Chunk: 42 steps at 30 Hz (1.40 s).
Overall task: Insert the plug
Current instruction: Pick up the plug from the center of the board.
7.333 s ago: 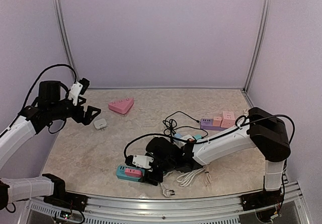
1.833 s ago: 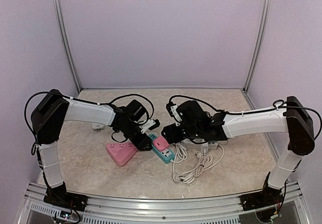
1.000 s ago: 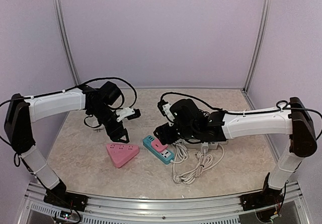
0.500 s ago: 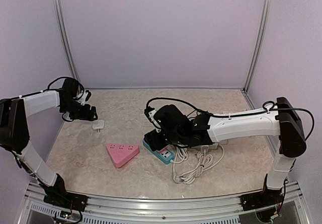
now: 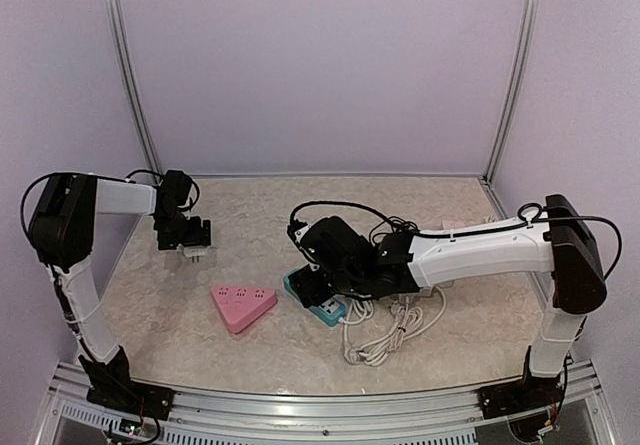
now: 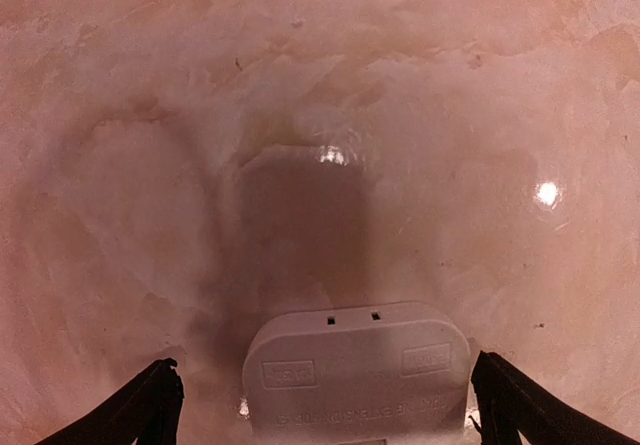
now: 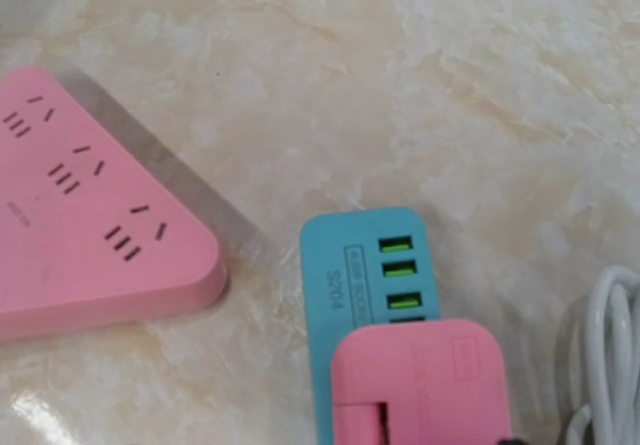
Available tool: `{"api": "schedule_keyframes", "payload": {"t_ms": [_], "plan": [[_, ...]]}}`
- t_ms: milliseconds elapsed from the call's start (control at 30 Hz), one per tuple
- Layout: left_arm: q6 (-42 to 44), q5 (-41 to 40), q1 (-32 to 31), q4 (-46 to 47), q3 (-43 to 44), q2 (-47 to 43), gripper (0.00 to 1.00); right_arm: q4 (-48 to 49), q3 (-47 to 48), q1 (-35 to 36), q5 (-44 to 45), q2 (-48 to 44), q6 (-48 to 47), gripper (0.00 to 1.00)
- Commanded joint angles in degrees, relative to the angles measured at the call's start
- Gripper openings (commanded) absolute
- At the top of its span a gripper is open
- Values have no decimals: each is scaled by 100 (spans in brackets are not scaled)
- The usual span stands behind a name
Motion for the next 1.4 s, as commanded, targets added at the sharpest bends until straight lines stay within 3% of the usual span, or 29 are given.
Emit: {"api": "schedule_keyframes", "payload": {"t_ms": [0, 200, 300, 400, 567, 800, 900, 1033, 1100, 1167, 1233, 1367], "plan": [[-215, -112, -154, 83, 181, 225, 99, -162, 80, 58, 123, 164, 66, 73], [-154, -21, -156, 95, 61, 366, 96, -198, 140, 59, 109, 234, 28, 73], [-120, 51, -155, 136, -73, 327, 89, -171, 141, 58, 122, 231, 23, 73], [-79, 170, -155, 152, -129, 265, 71, -146, 118, 62, 136, 203, 24, 73], [58, 349, -123, 88, -118, 173, 30, -144, 61, 61, 170, 100, 39, 73], [496, 508, -164, -112, -124, -310, 1, -9, -79, 58, 195, -197, 98, 73], [1212, 646, -443, -117, -185, -881, 0, 78, -91, 58, 247, -398, 139, 74], [2777, 958, -1169, -90, -387, -2133, 0, 405, -161, -10, 132, -804, 168, 74], [3385, 1438, -1496, -752, -149, -2641, 0, 707, -217, -104, -261, -1065, 171, 74], [3657, 1944, -1710, -1558, 298, -2724, 0, 1271, -429, -308, -938, -1373, 290, 75], [3805, 1938, -1984, -1945, 465, -2800, 0, 2054, -701, -550, -1560, -1630, 616, 75], [4072, 1662, -2716, -2383, 657, -3112, 0, 2524, -777, -722, -1763, -1843, 948, 76]]}}
